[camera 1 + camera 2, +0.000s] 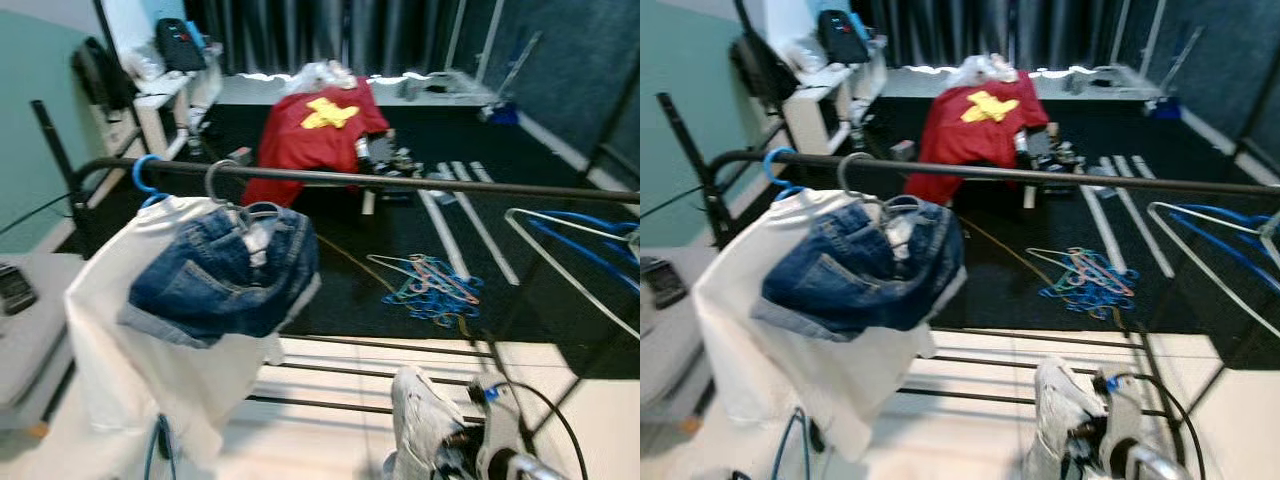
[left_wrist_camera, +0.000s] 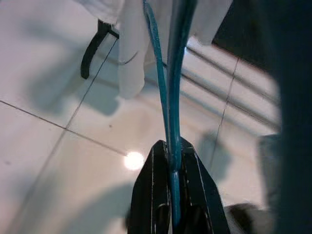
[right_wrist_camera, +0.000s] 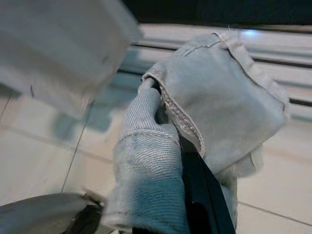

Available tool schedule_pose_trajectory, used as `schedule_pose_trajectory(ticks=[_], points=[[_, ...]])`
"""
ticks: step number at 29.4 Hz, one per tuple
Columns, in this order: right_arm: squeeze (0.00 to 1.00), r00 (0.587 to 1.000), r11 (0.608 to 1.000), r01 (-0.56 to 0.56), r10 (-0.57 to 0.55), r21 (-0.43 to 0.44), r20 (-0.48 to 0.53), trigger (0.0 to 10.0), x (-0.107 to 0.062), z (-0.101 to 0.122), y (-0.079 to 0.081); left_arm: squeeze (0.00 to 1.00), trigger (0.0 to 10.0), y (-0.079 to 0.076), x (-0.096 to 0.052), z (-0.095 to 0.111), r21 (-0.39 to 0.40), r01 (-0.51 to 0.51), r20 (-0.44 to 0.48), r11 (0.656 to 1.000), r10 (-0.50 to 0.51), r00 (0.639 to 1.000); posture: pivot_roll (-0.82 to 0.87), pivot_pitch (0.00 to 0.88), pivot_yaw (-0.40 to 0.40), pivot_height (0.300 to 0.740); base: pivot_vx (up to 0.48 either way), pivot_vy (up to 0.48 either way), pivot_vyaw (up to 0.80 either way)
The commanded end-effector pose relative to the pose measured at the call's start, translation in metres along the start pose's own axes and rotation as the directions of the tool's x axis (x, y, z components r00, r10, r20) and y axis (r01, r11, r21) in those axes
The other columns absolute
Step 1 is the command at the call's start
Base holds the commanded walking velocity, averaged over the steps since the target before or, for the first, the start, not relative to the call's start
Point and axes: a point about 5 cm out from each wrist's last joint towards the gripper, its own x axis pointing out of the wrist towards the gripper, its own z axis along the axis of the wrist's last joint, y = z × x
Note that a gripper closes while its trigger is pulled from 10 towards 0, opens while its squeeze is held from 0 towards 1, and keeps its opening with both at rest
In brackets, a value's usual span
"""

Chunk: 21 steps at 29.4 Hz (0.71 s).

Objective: Hang hanger

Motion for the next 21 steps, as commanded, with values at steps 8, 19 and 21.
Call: schedule_pose_trajectory(ticks=[8,19,21], points=[[0.0,1.0,1.0,-0.013,0.013,-0.019,0.018,10.0,-0.001,0.004,-0.004,0.0,10.0,-0.001,0.002,0.008,-0.048,0.026,0.056,0.999,-0.024,0.998,-0.03,0.0,-0.041,0.74,0.0,0.0,0.78],[0.0,1.0,1.0,0.01,-0.01,-0.009,-0.012,10.0,0.001,0.002,-0.013,0.0,10.0,-0.004,0.005,0.012,-0.056,0.056,0.069,0.997,-0.052,0.996,-0.04,0.0,-0.042,0.74,0.0,0.0,0.78],[0.0,0.998,0.999,0.052,-0.052,-0.002,-0.043,10.0,-0.006,-0.002,-0.025,0.0,10.0,-0.007,0.007,0.013,-0.05,0.073,0.07,0.996,-0.069,0.995,-0.06,0.0,-0.045,0.74,0.0,0.0,0.77]])
